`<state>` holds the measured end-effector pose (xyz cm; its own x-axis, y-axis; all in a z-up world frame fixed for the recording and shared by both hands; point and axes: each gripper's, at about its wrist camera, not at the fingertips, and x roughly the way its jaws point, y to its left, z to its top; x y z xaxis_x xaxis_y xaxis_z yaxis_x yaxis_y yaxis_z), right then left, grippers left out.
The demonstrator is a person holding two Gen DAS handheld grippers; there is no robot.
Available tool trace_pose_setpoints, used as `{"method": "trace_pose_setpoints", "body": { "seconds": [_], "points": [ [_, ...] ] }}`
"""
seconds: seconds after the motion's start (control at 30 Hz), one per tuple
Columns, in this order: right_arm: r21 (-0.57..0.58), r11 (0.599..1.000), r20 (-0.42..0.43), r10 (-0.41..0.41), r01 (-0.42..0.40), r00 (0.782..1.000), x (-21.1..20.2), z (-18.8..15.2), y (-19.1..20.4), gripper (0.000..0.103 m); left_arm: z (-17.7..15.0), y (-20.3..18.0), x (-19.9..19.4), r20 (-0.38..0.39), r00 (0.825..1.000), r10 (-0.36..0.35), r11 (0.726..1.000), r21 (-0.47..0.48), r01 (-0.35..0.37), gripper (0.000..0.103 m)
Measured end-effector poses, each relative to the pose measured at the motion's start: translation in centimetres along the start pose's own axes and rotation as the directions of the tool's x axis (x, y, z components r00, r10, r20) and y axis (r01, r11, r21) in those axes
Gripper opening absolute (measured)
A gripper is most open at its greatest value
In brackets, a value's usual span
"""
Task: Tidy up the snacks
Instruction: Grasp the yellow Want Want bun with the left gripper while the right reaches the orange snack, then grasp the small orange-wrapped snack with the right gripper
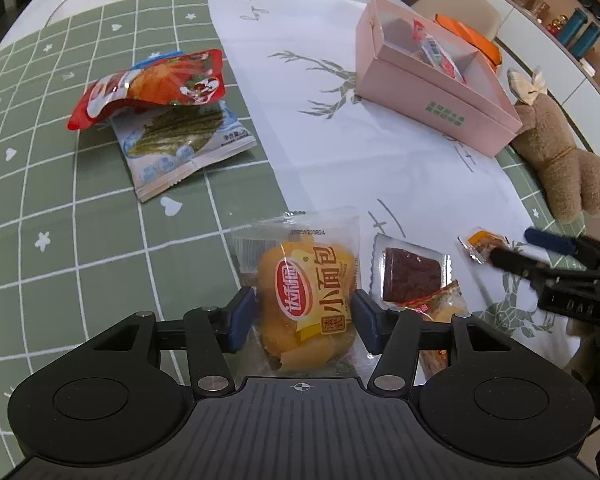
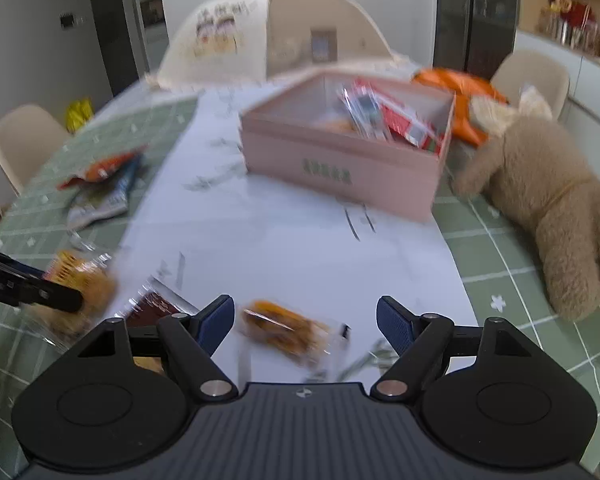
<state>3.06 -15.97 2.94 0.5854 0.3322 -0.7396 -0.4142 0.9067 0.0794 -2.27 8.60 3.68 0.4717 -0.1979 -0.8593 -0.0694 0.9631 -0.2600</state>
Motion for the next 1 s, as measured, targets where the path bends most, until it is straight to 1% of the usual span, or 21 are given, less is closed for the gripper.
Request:
{"method": "trace_pose_setpoints", "body": {
  "seconds": [0.07, 0.13, 0.17, 0.23, 0.27, 0.3, 0.33, 0.4, 0.43, 0.47, 0.5, 0.53, 0.57, 0.63, 0.7, 0.73, 0.77, 0.83, 0.9, 0.97, 1.0],
  "points": [
    [0.014, 0.999, -0.038, 0.052, -0.052, 0.998, 0.4, -0.3, 0.3, 0.079, -0.1, 0.0, 0.0, 0.002, 1.000, 0.000, 1.000, -0.008, 0.000, 0.059],
    [0.040, 0.992, -0.068, 0.125, -0.123, 0.990, 0.7, -0.9, 1.1, 0.079, -0.1, 0.1, 0.1, -0.001, 1.000, -0.002, 1.000, -0.013, 0.002, 0.060],
    [0.065, 0.981, -0.075, 0.186, -0.181, 0.980, 0.8, -1.1, 1.5, 0.080, -0.1, 0.1, 0.1, -0.004, 1.000, -0.005, 1.000, -0.015, 0.005, 0.060],
    [0.081, 0.948, -0.084, 0.315, -0.309, 0.945, 0.8, -1.1, 2.5, 0.080, -0.1, 0.2, 0.1, -0.011, 1.000, -0.011, 1.000, -0.019, 0.011, 0.060],
    [0.070, 0.937, -0.081, 0.347, -0.342, 0.934, 0.4, -1.0, 2.9, 0.079, -0.2, 0.2, 0.1, -0.013, 1.000, -0.013, 1.000, -0.021, 0.013, 0.061],
    [0.043, 0.939, -0.068, 0.344, -0.341, 0.937, 0.1, -0.8, 3.4, 0.079, -0.2, 0.2, 0.1, -0.014, 1.000, -0.014, 1.000, -0.022, 0.014, 0.061],
    [0.012, 0.949, -0.054, 0.316, -0.316, 0.947, -0.1, -0.6, 3.7, 0.079, -0.3, 0.2, 0.1, -0.013, 1.000, -0.015, 1.000, -0.022, 0.014, 0.061],
    [-0.040, 0.971, -0.026, 0.233, -0.234, 0.972, -0.1, -0.3, 4.1, 0.079, -0.4, 0.1, 0.1, -0.012, 1.000, -0.013, 1.000, -0.019, 0.013, 0.061],
    [-0.050, 0.980, -0.018, 0.195, -0.195, 0.981, 0.1, -0.2, 4.1, 0.079, -0.4, 0.0, 0.1, -0.012, 1.000, -0.013, 1.000, -0.017, 0.012, 0.061],
    [-0.055, 0.986, -0.018, 0.154, -0.155, 0.988, 0.6, 0.1, 4.0, 0.077, -0.4, 0.0, 0.1, -0.011, 1.000, -0.012, 1.000, -0.015, 0.012, 0.061],
    [-0.064, 0.992, -0.026, 0.108, -0.110, 0.994, 1.2, 0.2, 3.9, 0.074, -0.5, -0.1, 0.1, -0.011, 1.000, -0.011, 1.000, -0.013, 0.011, 0.061],
    [-0.074, 0.995, -0.038, 0.071, -0.074, 0.997, 1.8, 0.3, 3.8, 0.061, -0.5, -0.1, 0.1, -0.010, 1.000, -0.010, 1.000, -0.011, 0.010, 0.061],
    [-0.074, 0.996, -0.046, 0.054, -0.058, 0.997, 2.4, 0.5, 3.7, 0.051, -0.5, -0.2, 0.1, -0.009, 1.000, -0.008, 1.000, -0.009, 0.008, 0.061],
    [-0.059, 0.997, -0.045, 0.048, -0.051, 0.998, 3.4, 0.9, 3.2, 0.051, -0.5, -0.2, 0.1, -0.008, 1.000, -0.005, 1.000, -0.006, 0.005, 0.061],
    [-0.070, 0.996, -0.036, 0.044, -0.047, 0.998, 3.7, 1.1, 3.5, 0.045, -0.5, -0.3, 0.1, -0.009, 1.000, -0.004, 1.000, 0.000, 0.004, 0.061],
    [-0.086, 0.995, -0.038, 0.036, -0.040, 0.999, 3.5, 1.1, 3.7, 0.031, -0.5, -0.4, 0.1, -0.013, 1.000, -0.005, 1.000, 0.003, 0.005, 0.061],
    [-0.097, 0.995, -0.041, 0.034, -0.037, 0.999, 3.3, 1.2, 3.8, 0.020, -0.6, -0.4, 0.1, -0.019, 1.000, -0.009, 1.000, 0.010, 0.009, 0.061],
    [-0.089, 0.994, -0.035, 0.059, -0.062, 0.998, 2.8, 1.5, 3.7, 0.020, -0.7, -0.5, -0.1, -0.016, 1.000, -0.016, 1.000, 0.016, 0.017, 0.059],
    [-0.074, 0.994, -0.022, 0.076, -0.078, 0.997, 2.0, 1.9, 3.5, 0.020, -1.0, -0.9, -0.3, 0.006, 1.000, -0.016, 0.999, 0.046, 0.016, 0.056],
    [-0.059, 0.995, -0.006, 0.076, -0.077, 0.997, 1.2, 2.3, 3.0, 0.020, -1.1, -1.4, -0.5, 0.030, 0.999, -0.019, 0.997, 0.078, 0.017, 0.055],
    [-0.047, 0.996, 0.001, 0.073, -0.073, 0.997, 0.6, 2.5, 2.6, 0.020, -0.9, -1.6, -0.6, 0.042, 0.999, -0.032, 0.996, 0.084, 0.028, 0.055]
  ]
}}
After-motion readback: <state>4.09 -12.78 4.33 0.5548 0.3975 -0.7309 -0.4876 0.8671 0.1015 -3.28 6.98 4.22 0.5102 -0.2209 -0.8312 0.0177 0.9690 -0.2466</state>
